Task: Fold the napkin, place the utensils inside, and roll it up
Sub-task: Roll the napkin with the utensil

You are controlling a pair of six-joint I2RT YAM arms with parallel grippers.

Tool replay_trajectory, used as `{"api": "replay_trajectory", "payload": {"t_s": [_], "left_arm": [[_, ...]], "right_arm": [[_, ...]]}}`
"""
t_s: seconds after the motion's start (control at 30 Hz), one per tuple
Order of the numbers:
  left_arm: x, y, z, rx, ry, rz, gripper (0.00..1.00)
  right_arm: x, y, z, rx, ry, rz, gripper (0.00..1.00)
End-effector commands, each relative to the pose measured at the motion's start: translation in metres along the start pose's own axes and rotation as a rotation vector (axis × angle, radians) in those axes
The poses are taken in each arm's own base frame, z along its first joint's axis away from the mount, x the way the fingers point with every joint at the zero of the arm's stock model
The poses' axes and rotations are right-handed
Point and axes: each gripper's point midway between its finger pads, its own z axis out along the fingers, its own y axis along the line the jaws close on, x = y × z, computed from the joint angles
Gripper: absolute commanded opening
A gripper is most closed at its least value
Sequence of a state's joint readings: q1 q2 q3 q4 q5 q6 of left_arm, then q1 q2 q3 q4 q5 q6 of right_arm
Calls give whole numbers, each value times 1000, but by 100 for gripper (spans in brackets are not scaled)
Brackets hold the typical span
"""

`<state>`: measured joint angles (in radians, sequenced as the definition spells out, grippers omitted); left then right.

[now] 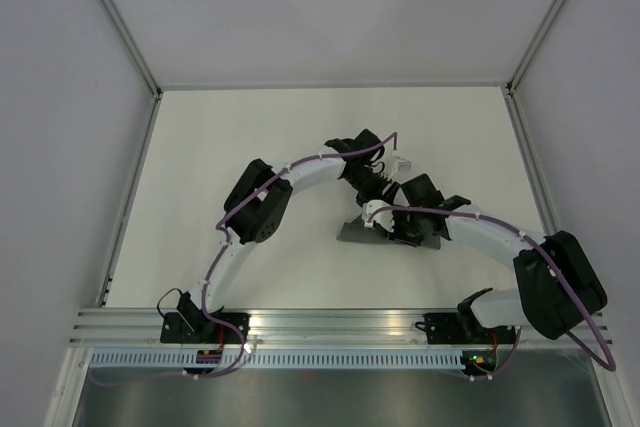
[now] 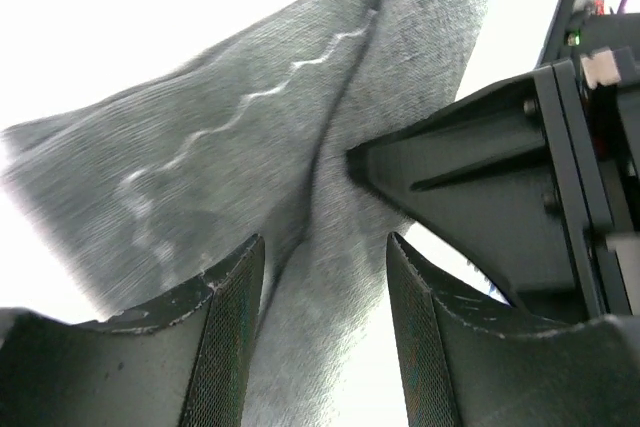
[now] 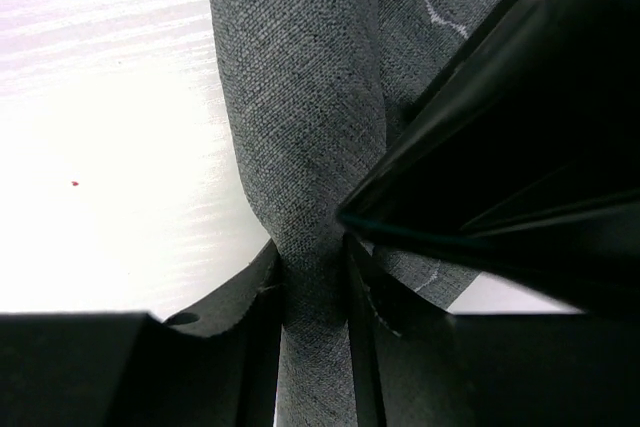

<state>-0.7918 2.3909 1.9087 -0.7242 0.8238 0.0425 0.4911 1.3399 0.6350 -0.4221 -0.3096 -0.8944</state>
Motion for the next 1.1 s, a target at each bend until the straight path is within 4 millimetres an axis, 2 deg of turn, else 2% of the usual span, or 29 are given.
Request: {"api": "replay_trajectory", "payload": {"t_s": [0.0,0.03,0.17,0.2,0.27,0.3,0.37,0.4,0.43,0.47,0.5,0.53,0.57,0.6,0.63,0.67,0.7,0.73,0.77,0.83,0.87,0.93,0.97,1.07], "left_arm": [[-46,-13,-49,-59,-187,40,57],[-41,-8,-51,-67,-197,29,57],[-51,0,-89,-137,-356,38,56],[-54,3,-97,-158,-393,45,57],[-57,1,-116,-211,-489,72,56],[-58,-2,-122,-229,-519,86,56],[-56,-6,-135,-280,-588,119,56],[-54,-6,-138,-298,-605,122,56],[-46,2,-138,-341,-625,111,56],[-55,-11,-155,-356,-701,160,56],[-54,-12,-159,-376,-732,173,56],[-39,-3,-157,-419,-739,154,56],[-48,-19,-170,-423,-812,216,56],[-34,-15,-163,-437,-805,215,56],[-33,-14,-166,-475,-823,228,56],[-38,-29,-165,-494,-846,315,56],[-30,-29,-157,-525,-830,346,56],[-30,-25,-158,-612,-830,403,57],[-29,-37,-143,-624,-807,468,57],[-30,-35,-133,-717,-771,545,58],[-30,-46,-119,-713,-748,591,59],[-30,-42,-105,-780,-686,656,60],[-28,-50,-91,-775,-657,695,60],[-25,-49,-62,-795,-560,774,60]], "right_arm": [[9,16,2,-143,16,43,34],[8,19,2,-169,10,51,34],[7,11,1,-227,-1,67,34],[12,14,1,-256,16,91,34],[6,7,0,-278,0,95,34],[13,12,1,-323,21,112,34],[7,5,0,-346,10,118,34],[12,9,0,-385,24,143,34],[12,8,0,-397,22,142,34],[7,1,0,-399,10,141,34],[12,4,1,-431,24,168,34],[12,2,1,-441,21,168,34],[10,-5,2,-440,16,165,34],[13,-2,3,-471,24,189,34],[13,-3,3,-481,25,193,34],[11,-9,4,-477,20,188,34],[14,-7,5,-498,26,203,34],[14,-8,6,-502,26,203,34],[12,-12,7,-501,23,201,34],[14,-11,10,-522,29,218,34],[13,-14,11,-521,28,216,34],[15,-13,14,-540,39,227,34],[16,-14,16,-545,43,235,34],[15,-19,18,-550,41,246,34]]}}
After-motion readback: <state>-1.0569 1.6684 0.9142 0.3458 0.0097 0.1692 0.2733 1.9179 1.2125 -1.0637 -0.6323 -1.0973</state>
